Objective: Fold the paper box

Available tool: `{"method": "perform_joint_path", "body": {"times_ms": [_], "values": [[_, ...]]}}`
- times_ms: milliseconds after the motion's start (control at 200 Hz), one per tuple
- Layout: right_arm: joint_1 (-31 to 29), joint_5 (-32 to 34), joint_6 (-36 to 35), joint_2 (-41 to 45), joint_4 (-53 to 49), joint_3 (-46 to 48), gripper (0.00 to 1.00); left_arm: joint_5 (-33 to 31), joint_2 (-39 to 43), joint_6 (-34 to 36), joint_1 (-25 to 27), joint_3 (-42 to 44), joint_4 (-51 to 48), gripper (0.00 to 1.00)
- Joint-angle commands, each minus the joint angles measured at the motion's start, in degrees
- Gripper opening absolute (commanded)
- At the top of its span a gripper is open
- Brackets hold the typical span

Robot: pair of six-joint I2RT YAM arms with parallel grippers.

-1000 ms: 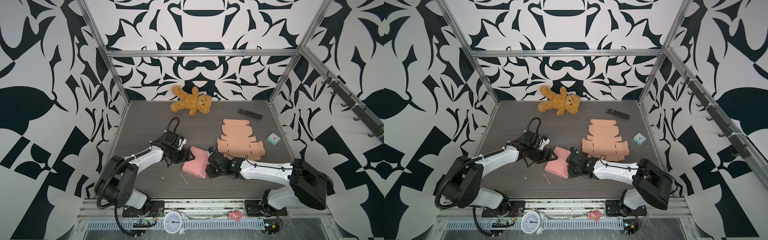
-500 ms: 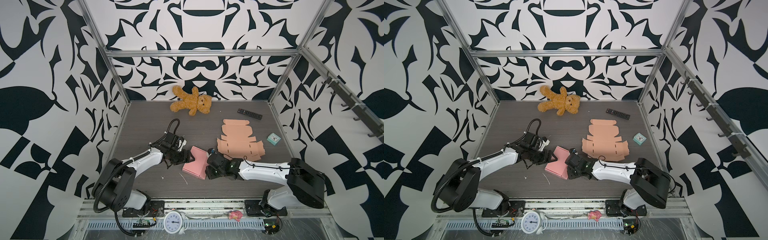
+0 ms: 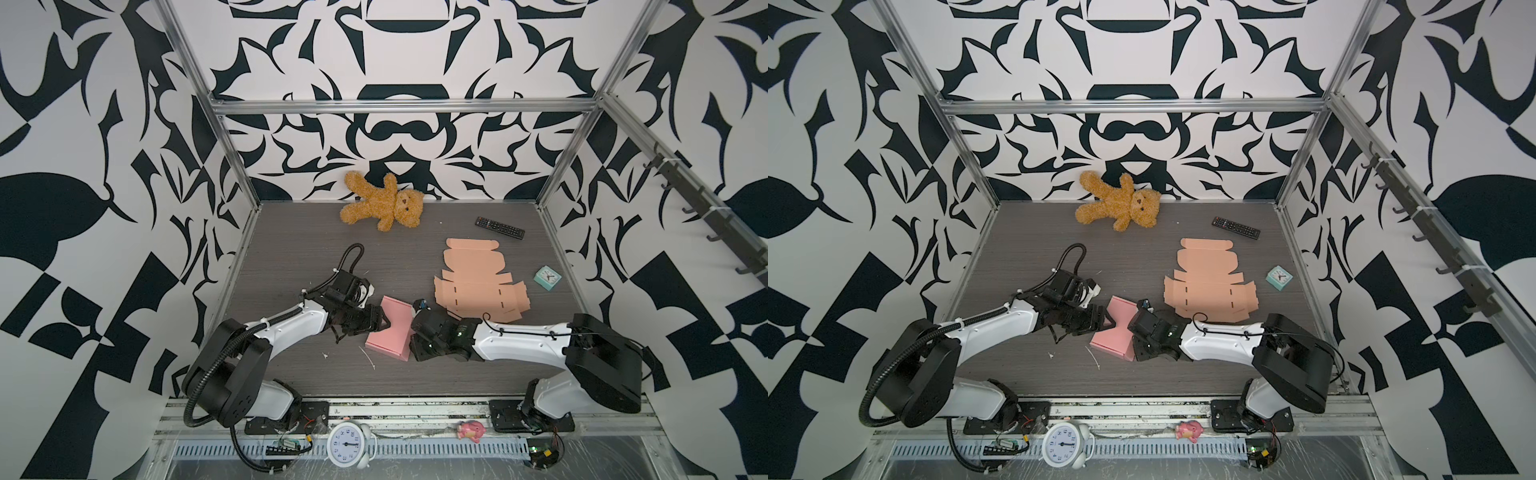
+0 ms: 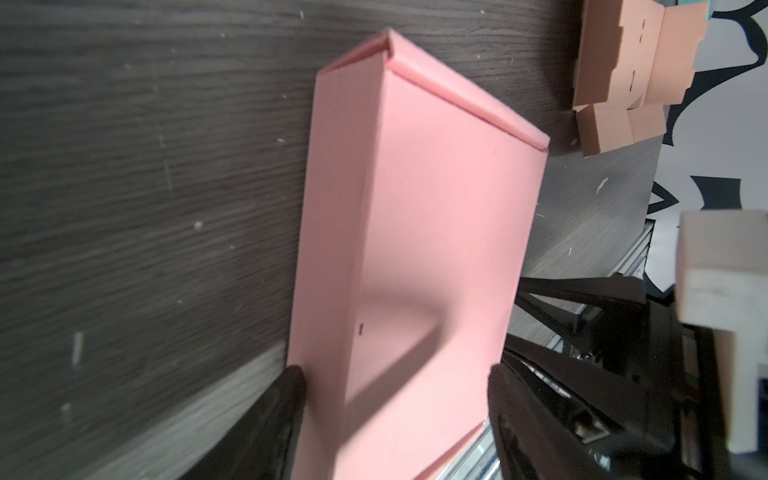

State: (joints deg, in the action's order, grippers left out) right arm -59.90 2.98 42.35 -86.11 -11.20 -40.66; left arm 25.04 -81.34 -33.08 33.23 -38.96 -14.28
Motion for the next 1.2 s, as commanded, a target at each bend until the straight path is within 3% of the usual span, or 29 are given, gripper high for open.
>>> {"method": "perform_joint_path", "body": {"times_ms": [0, 560, 1195], "values": [[-0.9, -0.9, 0.7, -0.6, 3.6, -2.8, 0.43, 1.5, 0.3, -1.6, 0.9, 0.9, 1.6, 0.71], [-1.3, -1.5, 0.4, -2.7, 5.6, -5.2, 0.46, 1.4, 1.9, -3.5, 2.3, 2.9, 2.2, 0.70], [-1.5, 1.0, 5.9, 3.7, 9.0, 7.5, 0.51, -1.9, 6.1, -4.2, 2.3, 5.7, -1.2, 0.75]]}}
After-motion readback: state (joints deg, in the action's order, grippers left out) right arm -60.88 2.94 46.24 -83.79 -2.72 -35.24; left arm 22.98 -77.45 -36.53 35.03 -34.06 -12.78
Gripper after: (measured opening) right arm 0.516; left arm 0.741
